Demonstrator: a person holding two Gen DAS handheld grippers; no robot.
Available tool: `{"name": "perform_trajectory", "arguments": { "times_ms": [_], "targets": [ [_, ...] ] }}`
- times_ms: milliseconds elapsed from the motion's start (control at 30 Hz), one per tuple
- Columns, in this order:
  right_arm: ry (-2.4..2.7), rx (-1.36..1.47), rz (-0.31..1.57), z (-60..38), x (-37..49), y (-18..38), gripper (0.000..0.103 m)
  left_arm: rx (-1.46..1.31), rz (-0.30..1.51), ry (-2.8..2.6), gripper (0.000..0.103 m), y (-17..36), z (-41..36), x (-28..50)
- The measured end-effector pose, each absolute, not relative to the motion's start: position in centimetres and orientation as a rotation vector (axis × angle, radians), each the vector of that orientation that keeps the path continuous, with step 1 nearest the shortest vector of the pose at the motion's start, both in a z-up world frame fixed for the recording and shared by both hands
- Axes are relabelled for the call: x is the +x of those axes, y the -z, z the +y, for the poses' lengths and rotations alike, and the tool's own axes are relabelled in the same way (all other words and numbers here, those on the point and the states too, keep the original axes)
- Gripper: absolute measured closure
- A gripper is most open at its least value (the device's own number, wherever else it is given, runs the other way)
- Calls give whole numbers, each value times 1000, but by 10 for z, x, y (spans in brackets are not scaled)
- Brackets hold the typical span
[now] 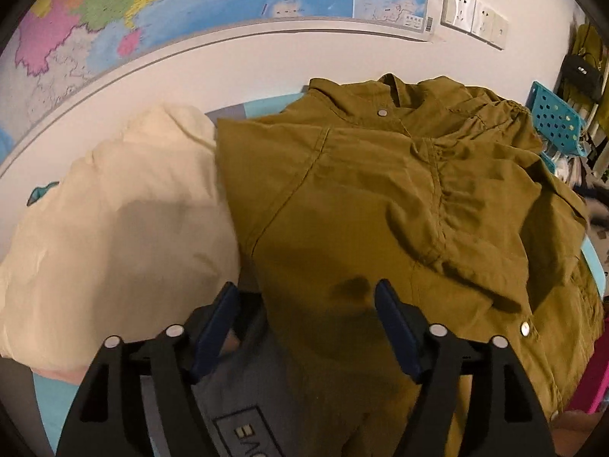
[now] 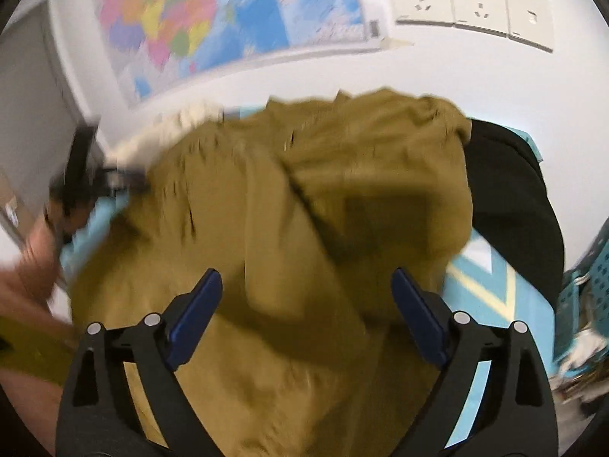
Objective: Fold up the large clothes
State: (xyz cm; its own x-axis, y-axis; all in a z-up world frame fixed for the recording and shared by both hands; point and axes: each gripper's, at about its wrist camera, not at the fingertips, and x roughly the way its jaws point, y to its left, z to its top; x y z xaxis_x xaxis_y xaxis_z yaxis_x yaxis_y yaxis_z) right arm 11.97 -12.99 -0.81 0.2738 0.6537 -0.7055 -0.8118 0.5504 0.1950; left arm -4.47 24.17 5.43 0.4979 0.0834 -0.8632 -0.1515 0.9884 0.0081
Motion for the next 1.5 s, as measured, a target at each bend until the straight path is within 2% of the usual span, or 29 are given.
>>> {"name": "perform_trajectory", "arguments": {
  "times_ms": [100, 133, 167, 200, 233, 267, 300, 367, 500, 533, 600, 667, 700, 733, 800, 833, 867, 933, 1000, 1067, 1100, 1133, 1333, 1367, 1500],
  "targets": [
    [-987, -311, 816, -130, 106, 23, 15, -55, 1072, -154, 32, -42, 237, -25],
    [-980, -335, 826, -127, 105, 28, 29, -49, 1082, -163, 36, -38, 236, -21],
    [-1008, -323, 844, -124, 108, 31, 60, -20, 1089, -185, 53, -31, 233, -16],
    [-1027, -309, 854, -123, 110, 30, 72, 30, 1087, -226, 71, -26, 231, -13],
    [-1034, -298, 839, -123, 111, 24, 78, 58, 1081, -259, 81, -24, 231, -12],
    [-1043, -286, 819, -123, 113, 15, 89, 46, 1062, -291, 93, -26, 235, -13],
    [-1062, -264, 797, -123, 116, 3, 90, 17, 1047, -292, 98, -29, 239, -16],
    [-1074, -216, 760, -124, 126, -26, 90, -28, 1007, -319, 99, -38, 249, -24],
    [-1041, -221, 737, -113, 159, -58, 89, -95, 936, -402, 99, -45, 257, -35],
    [-1000, -253, 776, -105, 170, -52, 85, -107, 925, -423, 99, -44, 257, -36],
    [-904, -329, 895, -89, 193, -26, 78, -110, 950, -490, 87, -29, 251, -33],
    [-860, -363, 993, -82, 208, 1, 63, -58, 983, -497, 87, -17, 242, -28],
    [-841, -350, 999, -84, 212, 7, 52, -26, 975, -501, 87, -17, 238, -29],
    [-855, -310, 1001, -88, 213, 10, 47, -25, 970, -491, 85, -19, 238, -30],
    [-920, -233, 969, -100, 207, 10, 45, -63, 943, -432, 76, -31, 239, -36],
    [-935, -215, 930, -108, 201, 8, 38, -64, 917, -415, 73, -40, 238, -41],
    [-946, -197, 900, -116, 196, 7, 36, -58, 893, -399, 67, -46, 236, -47],
    [-950, -179, 854, -127, 188, 9, 36, -41, 842, -348, 63, -60, 229, -54],
    [-929, -182, 820, -132, 184, 13, 42, -12, 805, -280, 57, -72, 215, -56],
    [-951, -158, 814, -132, 185, 15, 71, 18, 799, -215, 55, -74, 200, -52],
    [-967, -128, 818, -133, 185, 14, 76, 36, 804, -203, 55, -73, 193, -48],
    [-981, -136, 835, -132, 182, 11, 85, 53, 814, -194, 55, -70, 185, -44],
    [-1023, -140, 881, -147, 174, -36, 94, 102, 899, -199, 55, -36, 172, -4],
    [-1026, -125, 880, -150, 176, -44, 102, 102, 912, -216, 55, -32, 174, 0],
    [-950, -128, 897, -141, 200, -39, 102, 59, 954, -313, 55, -16, 190, 21]
  ]
}}
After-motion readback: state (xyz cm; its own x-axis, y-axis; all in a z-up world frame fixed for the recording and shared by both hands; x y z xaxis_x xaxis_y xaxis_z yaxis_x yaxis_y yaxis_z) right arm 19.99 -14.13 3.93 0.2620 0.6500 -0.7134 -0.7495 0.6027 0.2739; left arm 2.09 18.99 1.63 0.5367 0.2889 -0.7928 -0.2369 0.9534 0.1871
